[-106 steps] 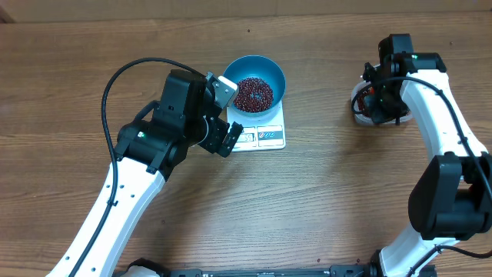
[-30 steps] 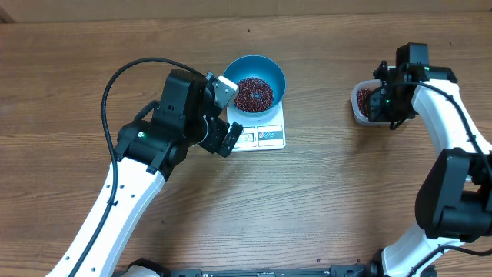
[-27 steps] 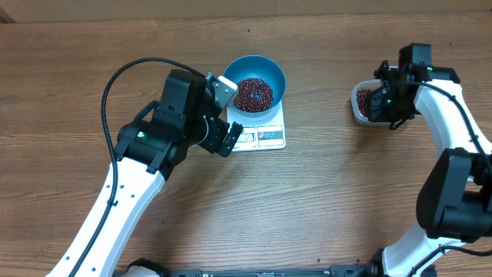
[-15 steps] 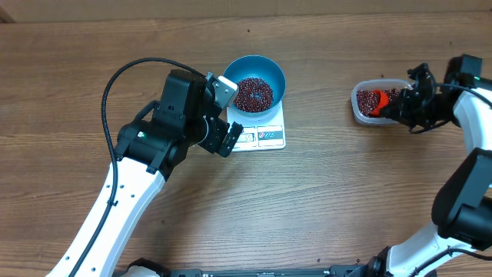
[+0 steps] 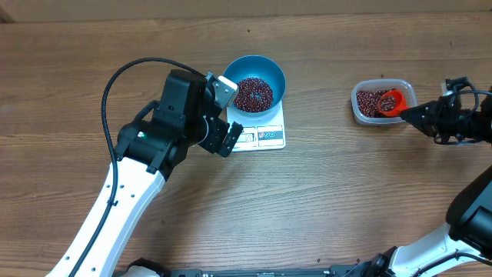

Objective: Scoop item into bowl and weigh 150g on scale

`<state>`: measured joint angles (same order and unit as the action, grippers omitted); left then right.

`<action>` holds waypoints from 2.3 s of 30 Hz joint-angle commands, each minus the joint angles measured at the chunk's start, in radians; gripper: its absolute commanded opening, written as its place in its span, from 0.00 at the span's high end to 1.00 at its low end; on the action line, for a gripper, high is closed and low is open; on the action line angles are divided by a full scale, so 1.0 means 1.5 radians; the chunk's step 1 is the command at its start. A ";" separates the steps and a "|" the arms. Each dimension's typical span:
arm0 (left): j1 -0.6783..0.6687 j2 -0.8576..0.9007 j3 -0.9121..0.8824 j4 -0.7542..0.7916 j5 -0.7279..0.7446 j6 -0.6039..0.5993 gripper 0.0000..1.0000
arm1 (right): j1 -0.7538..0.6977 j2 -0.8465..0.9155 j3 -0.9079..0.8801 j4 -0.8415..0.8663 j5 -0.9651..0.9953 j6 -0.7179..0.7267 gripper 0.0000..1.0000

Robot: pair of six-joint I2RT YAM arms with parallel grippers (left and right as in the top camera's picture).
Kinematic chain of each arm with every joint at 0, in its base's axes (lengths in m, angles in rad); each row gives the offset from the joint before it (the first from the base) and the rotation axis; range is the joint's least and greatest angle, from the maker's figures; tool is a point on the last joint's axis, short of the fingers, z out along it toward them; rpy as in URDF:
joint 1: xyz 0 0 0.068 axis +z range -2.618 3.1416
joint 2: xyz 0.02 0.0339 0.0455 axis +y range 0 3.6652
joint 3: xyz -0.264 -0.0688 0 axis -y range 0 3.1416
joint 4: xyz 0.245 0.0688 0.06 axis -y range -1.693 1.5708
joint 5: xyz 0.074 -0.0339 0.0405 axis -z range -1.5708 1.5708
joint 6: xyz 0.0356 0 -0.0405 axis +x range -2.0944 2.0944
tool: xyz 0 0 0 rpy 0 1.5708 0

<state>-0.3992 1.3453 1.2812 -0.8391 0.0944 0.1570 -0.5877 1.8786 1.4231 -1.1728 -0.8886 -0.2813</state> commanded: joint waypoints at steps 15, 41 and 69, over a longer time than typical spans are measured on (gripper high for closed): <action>0.000 0.006 -0.003 0.001 0.005 -0.007 0.01 | 0.168 -0.003 0.057 -0.055 -0.160 -0.040 0.96; 0.000 0.006 -0.003 0.001 0.005 -0.007 0.00 | 0.627 -0.003 0.210 0.185 0.475 0.250 0.96; 0.000 0.006 -0.003 0.001 0.005 -0.007 0.01 | 0.740 -0.019 0.253 0.139 0.663 0.147 0.96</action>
<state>-0.3992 1.3453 1.2812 -0.8391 0.0940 0.1570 0.5362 1.8790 1.7718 -0.9577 0.1333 -0.0570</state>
